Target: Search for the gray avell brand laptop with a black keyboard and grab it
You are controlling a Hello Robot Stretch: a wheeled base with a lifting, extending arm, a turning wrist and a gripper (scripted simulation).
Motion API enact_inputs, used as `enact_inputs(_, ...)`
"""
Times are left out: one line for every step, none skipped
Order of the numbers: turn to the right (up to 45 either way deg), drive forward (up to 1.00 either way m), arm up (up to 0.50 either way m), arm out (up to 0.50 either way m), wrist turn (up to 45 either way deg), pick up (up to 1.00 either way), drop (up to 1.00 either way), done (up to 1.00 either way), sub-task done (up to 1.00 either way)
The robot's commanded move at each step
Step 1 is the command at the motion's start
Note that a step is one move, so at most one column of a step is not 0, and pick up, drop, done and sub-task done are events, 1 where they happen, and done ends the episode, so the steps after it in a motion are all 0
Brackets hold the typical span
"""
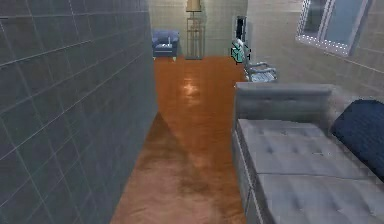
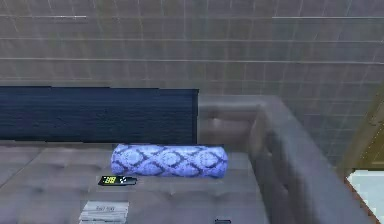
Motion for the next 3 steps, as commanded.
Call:
enact_inputs(0.0, 1.00, 0.00, 0.00, 0.0, 0.00, 0.00, 0.00, 0.00)
enact_inputs(0.0, 1.00, 0.00, 0.00, 0.0, 0.00, 0.00, 0.00, 0.00)
enact_inputs(0.0, 1.00, 0.00, 0.00, 0.0, 0.00, 0.00, 0.00, 0.00)
